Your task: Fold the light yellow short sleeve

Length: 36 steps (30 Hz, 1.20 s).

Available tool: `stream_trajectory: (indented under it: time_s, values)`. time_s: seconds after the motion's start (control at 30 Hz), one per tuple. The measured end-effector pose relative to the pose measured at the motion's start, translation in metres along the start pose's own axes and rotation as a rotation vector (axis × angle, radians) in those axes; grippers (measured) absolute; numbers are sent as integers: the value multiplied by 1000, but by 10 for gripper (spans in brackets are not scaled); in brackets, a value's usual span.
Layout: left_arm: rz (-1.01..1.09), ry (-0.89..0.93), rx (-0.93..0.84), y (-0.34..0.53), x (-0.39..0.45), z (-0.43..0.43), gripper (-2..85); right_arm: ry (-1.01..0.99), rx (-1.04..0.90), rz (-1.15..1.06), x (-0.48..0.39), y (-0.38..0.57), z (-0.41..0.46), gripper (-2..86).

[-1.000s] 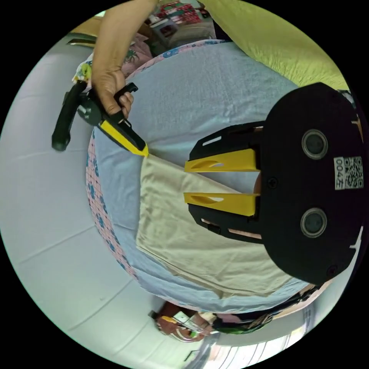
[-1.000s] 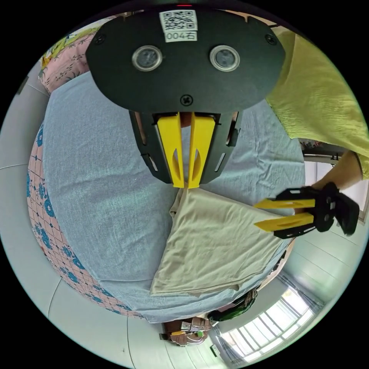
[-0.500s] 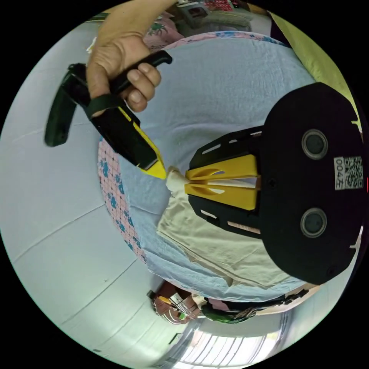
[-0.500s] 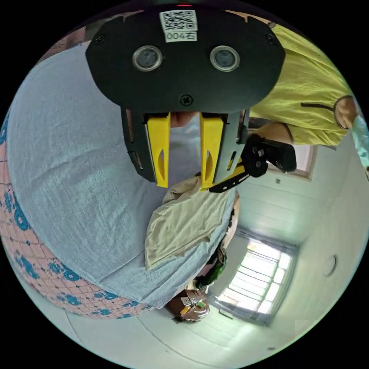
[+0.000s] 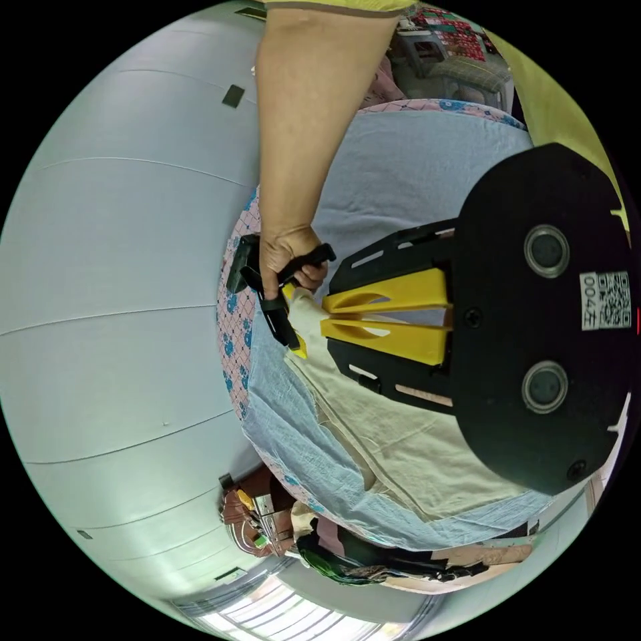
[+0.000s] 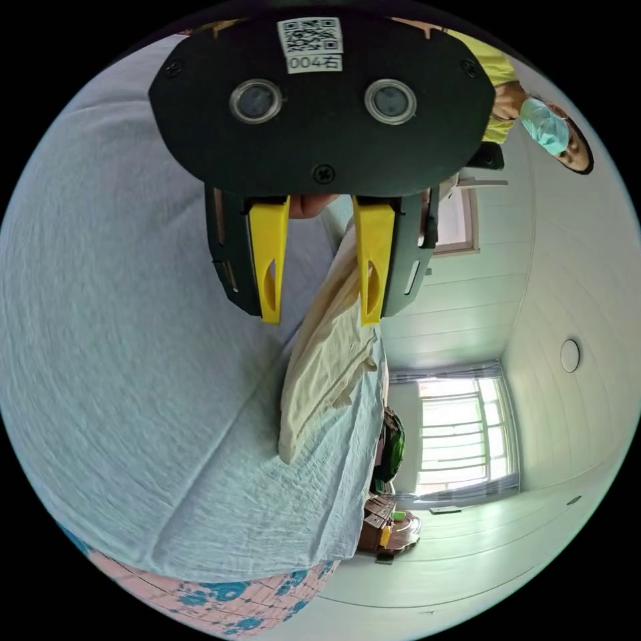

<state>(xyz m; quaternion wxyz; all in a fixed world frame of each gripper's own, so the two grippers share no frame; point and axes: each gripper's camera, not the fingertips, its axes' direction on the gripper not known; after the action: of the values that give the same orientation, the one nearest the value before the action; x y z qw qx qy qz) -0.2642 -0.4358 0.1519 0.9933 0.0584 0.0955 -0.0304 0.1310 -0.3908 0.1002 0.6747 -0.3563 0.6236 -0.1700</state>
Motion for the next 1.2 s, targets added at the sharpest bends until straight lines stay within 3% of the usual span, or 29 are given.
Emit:
stream_trajectory:
  time_s: [0.23, 0.6, 0.87, 1.2]
  values:
    - [-145, 36, 41, 57, -60, -19, 10, 128, 6, -36, -24, -44, 56, 28]
    - [-536, 199, 249, 235, -218, -101, 7, 277, 102, -195, -182, -22, 167, 13]
    - [-884, 338, 303, 416, -349, -117, 10, 539, 56, -362, -294, -2, 348, 13]
    - [-1222, 448, 315, 617, -439, -72, 12, 899, -23, -502, -330, 18, 578, 14]
